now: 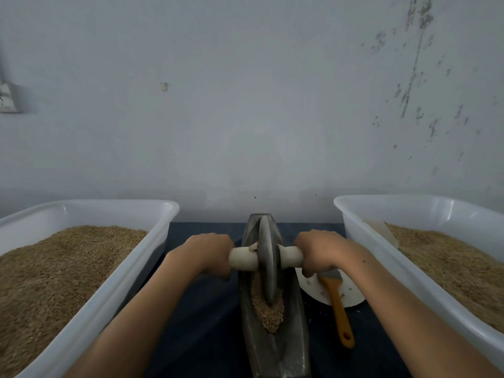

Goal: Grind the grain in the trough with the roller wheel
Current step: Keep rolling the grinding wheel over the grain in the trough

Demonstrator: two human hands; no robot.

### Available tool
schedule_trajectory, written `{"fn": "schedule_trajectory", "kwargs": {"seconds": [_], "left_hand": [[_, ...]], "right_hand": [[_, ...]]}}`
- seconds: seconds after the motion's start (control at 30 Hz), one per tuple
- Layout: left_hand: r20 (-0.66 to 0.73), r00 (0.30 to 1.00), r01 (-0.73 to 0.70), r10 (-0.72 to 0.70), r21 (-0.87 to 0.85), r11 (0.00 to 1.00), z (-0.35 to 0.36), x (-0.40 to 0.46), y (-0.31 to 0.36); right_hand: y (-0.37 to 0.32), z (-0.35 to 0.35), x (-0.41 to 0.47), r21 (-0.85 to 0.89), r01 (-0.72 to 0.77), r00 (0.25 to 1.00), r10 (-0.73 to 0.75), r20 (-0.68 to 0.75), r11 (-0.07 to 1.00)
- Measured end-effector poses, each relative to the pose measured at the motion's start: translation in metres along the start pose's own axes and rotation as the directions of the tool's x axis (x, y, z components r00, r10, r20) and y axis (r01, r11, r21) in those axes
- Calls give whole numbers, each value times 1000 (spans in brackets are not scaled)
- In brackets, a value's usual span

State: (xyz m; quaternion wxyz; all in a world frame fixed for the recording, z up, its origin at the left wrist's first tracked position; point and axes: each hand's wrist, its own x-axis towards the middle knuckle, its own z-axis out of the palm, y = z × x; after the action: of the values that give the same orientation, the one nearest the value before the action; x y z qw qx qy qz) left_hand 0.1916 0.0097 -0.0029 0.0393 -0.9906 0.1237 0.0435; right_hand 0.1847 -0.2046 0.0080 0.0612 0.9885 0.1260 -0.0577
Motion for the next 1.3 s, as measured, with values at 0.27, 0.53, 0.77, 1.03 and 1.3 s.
{"fn": "schedule_trajectory", "kwargs": {"seconds": [0.27,0.53,0.77,1.03,1.3], "left_hand": [[-108,993,50,-45,43,998,3,1,4],[-361,932,57,-28,70,996,11,3,6],[26,999,24,-24,-1,1000,1,-1,1],[-272,961,76,-49,88,993,8,6,5],[-208,978,23,-7,76,997,5,5,2]], "right_hand": [[-1,3,2,9,-11,999,12,-51,1000],[-3,12,9,-1,-38,944,36,-327,999],[2,2,3,43,-7,998,4,69,999],[-2,7,6,-21,-17,977,12,-211,1000],[-2,7,5,-31,-20,981,14,-191,999]]}}
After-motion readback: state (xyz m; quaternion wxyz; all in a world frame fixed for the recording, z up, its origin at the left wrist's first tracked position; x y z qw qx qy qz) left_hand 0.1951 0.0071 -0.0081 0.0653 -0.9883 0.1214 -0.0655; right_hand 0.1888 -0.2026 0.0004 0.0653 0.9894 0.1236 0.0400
